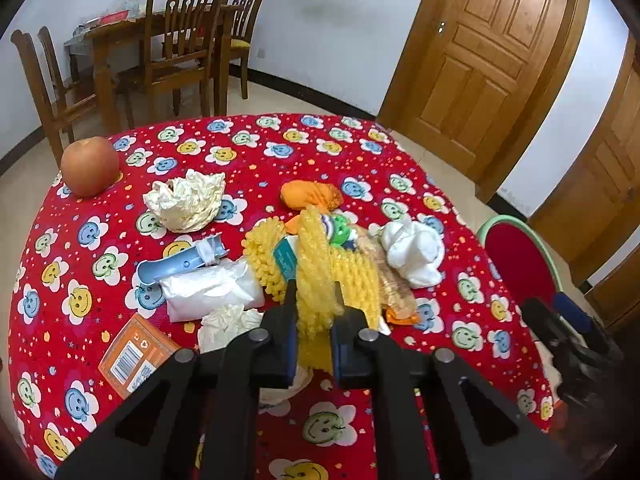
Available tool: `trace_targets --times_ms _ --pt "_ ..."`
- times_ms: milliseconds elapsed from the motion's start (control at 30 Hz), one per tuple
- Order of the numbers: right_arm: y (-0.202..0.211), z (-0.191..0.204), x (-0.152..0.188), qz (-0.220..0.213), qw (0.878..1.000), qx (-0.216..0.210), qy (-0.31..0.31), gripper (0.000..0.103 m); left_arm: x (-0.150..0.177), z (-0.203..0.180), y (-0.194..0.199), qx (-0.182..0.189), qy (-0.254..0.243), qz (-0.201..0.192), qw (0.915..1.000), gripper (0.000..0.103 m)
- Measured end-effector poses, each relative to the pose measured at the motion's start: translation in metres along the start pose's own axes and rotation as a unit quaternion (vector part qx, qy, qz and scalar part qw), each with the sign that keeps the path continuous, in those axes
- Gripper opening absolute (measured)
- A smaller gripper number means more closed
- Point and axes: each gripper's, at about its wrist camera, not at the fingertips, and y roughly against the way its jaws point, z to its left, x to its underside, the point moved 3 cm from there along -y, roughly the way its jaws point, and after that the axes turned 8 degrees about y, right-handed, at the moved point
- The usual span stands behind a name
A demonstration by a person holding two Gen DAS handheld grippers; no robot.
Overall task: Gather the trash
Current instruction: 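Grasp the yellow foam net with the left tool while the right tool grasps the white cloth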
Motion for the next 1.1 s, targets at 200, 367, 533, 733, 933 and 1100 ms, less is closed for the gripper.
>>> trace_targets --times_ms 200,367,533,733,933,1100 --pt "-0.012 0.017 -0.011 0.006 1.000 -0.012 0.023 0.103 -0.006 -0.002 0.023 0.004 0.001 -0.034 0.9994 0.011" --pt "-0.025 0.032 -0.020 0.016 0.999 -0.029 0.037 0.103 -0.014 0.003 0.035 -0.007 0.007 -0.063 0.9980 0.011" --pt "-0.040 0.044 -0.027 0.024 0.998 -0.042 0.040 0.103 -0.019 0.011 0.038 -0.018 0.017 -0.080 0.9965 0.011" --pt "-0.062 0.055 -0.033 0.037 0.997 -0.055 0.044 0.103 -0.019 0.016 0.036 -0.022 0.025 -0.084 0.9959 0.011" --pt "-0.082 0.060 -0.030 0.059 0.995 -0.071 0.041 0.079 -0.017 0.020 0.032 -0.020 0.031 -0.080 0.9961 0.011" --pt "-0.090 0.061 -0.022 0.090 0.990 -0.103 0.027 0.046 -0.014 0.023 0.030 -0.015 0.038 -0.074 0.9964 0.011"
